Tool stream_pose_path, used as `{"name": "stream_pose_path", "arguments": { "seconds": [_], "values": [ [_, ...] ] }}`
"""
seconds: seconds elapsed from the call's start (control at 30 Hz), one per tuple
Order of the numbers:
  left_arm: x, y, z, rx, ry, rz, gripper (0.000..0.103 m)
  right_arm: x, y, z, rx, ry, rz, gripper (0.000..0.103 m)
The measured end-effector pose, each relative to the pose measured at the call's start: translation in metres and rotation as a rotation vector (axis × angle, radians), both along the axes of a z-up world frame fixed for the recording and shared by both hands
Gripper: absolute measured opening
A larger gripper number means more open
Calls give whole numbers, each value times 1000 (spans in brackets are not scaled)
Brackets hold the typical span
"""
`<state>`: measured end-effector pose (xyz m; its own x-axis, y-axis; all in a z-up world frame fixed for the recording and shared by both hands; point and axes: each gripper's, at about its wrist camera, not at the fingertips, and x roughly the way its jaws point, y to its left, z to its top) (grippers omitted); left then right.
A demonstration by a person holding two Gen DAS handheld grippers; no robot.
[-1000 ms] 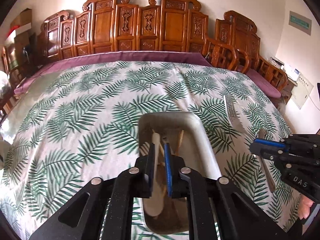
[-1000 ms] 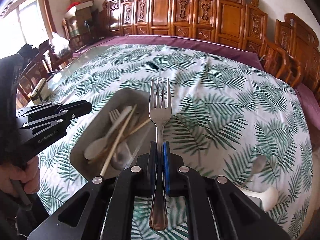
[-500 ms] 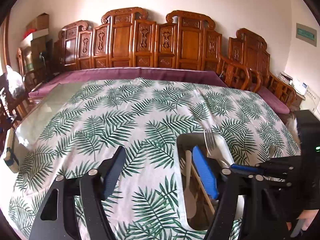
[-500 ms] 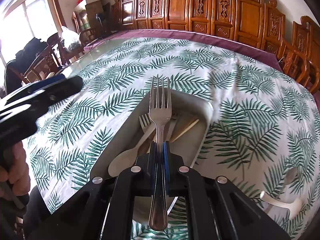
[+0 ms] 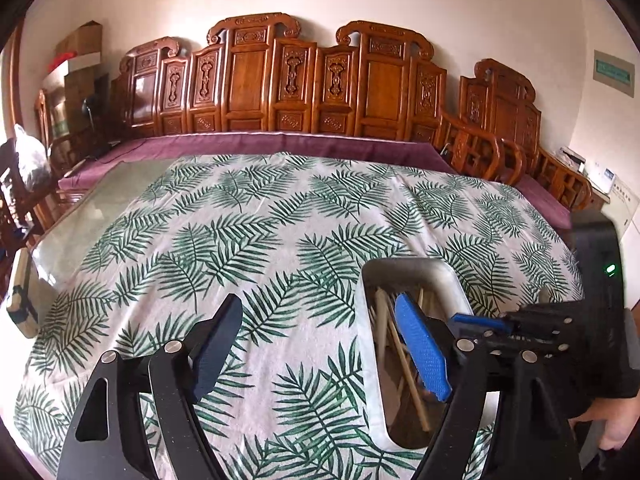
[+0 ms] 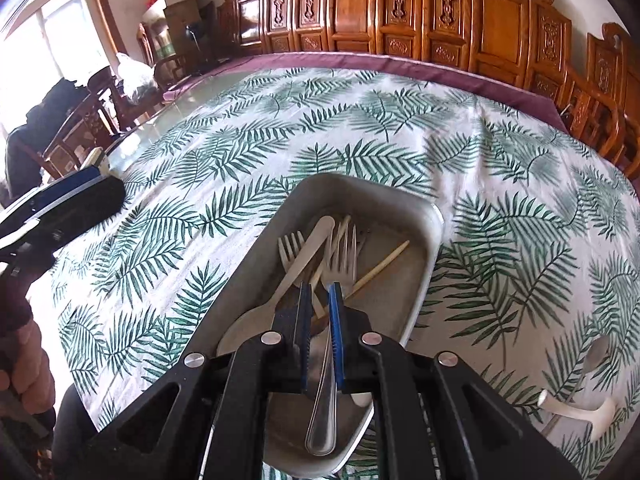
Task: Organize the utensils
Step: 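Lower the metal fork into the grey tray with the right tool, then grasp the white plastic spoon by its handle with the right tool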
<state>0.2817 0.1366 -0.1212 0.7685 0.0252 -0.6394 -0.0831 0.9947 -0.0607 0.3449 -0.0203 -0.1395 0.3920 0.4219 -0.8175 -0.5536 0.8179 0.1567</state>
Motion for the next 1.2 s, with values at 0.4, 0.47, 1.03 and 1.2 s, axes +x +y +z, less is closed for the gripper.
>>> {"name": "stream_pose_path", "arguments": {
  "seconds": [0.4,0.47,1.03,1.2],
  "values": [
    [-11,-36,3,-22,-6,-84,76,1,-119,21,-96,-94,-106,13],
    [-11,-49,2,-24,-2,-110,76,4,-147,19,-117,-88,-141,13],
    [-19,-154,-14,15,48,-304,76,23,-256,-32,-199,12,-258,29],
    [-24,-174,-21,32,63,-345,76,33,-260,-42,-197,48,-262,35]
  ]
}}
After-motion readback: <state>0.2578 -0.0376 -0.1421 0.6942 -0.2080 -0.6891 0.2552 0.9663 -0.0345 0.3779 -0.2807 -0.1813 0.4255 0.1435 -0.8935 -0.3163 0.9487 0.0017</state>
